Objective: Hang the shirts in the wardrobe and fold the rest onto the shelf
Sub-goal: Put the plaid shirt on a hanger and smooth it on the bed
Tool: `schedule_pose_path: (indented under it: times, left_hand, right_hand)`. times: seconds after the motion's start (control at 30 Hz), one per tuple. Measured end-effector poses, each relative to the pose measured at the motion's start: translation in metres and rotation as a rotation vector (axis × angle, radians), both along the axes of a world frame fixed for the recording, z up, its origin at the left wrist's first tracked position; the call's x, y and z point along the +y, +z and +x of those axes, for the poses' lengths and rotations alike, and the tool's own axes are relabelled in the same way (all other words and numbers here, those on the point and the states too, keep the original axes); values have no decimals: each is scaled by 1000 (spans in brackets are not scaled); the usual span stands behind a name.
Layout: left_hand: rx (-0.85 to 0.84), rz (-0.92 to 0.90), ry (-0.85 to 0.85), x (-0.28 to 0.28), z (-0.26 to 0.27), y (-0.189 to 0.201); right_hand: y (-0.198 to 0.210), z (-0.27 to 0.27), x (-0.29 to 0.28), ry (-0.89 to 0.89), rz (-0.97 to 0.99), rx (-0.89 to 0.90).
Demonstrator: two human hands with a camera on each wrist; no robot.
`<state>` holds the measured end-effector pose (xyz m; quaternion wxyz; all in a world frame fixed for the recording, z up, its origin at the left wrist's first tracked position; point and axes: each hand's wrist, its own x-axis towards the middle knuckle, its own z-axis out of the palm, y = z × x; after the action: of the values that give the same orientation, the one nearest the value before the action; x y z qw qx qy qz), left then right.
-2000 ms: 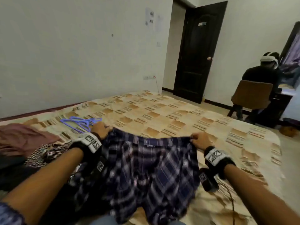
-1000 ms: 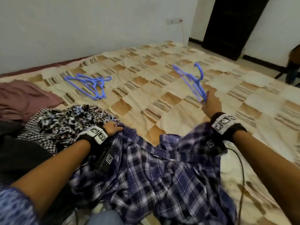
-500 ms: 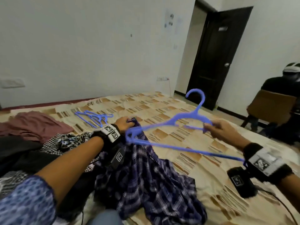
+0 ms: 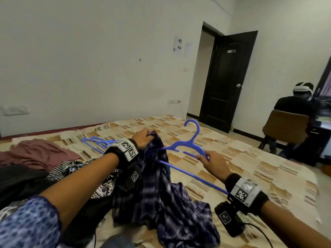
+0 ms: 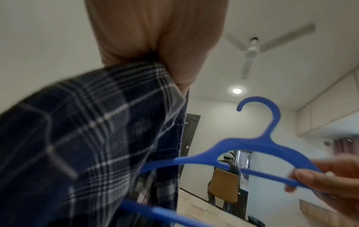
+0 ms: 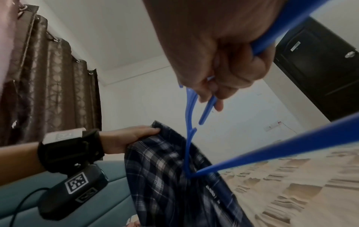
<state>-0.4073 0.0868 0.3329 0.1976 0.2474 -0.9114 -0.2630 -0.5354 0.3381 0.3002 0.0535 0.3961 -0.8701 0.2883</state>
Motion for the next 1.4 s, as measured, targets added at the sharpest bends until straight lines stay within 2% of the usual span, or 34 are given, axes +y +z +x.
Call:
schedule_pose_path:
  times: [0.1, 0.17, 0.23, 0.27, 0.3, 0.37, 0.43, 0.47, 0.6, 0.7, 0.8, 0.9, 1.0, 1.1, 1.27, 1.4]
  left_hand:
    - [-176, -113, -159, 7, 3, 2]
    - [-402, -128, -237, 4, 8, 0]
    - [-692, -11, -277, -5, 15, 0]
    - [-802, 38, -277, -10, 21, 2]
    - [-841, 34, -244, -16, 25, 5]
    - [-751, -111, -138, -19, 29, 15]
    - [-548, -287, -30, -22, 26, 22]
    - [-470, -312, -33, -22, 22, 21]
    - [-492, -144, -257, -22, 10, -4]
    - [-405, -187, -218, -27, 5, -24]
    - [-308, -168, -135, -54, 8, -44]
    - [-202, -137, -114, -88, 24, -58]
    - [-145, -121, -181, -115, 40, -70]
    - [-168, -152, -237, -137, 47, -79]
    - [-111, -100, -271, -166, 58, -93]
    - [-48, -111, -326, -179, 66, -98]
  right_hand:
    - [-4, 0, -4, -48, -145, -6]
    - [-3, 5, -3, 27, -245, -52]
    - [-5, 8, -1, 111, -294, -50]
    - [-8, 7, -1, 131, -291, -34]
    - [-11, 5, -2, 139, -280, -20]
    - [-17, 1, -3, 148, -260, -18]
    - [-23, -1, -8, 162, -255, -25]
    - [-25, -2, -11, 171, -259, -19]
    - [-30, -7, -25, 175, -252, -8]
    - [-34, -21, -36, 167, -153, -28]
    - [-45, -45, -32, 80, -60, -222]
    - [-74, -80, -24, 32, 2, -302]
    - [-98, -93, -41, 167, 217, -340]
    - [-103, -76, -88, 363, 454, -312]
    - [-133, -48, -182, 634, 561, -354]
    - [-166, -27, -216, 673, 689, -258]
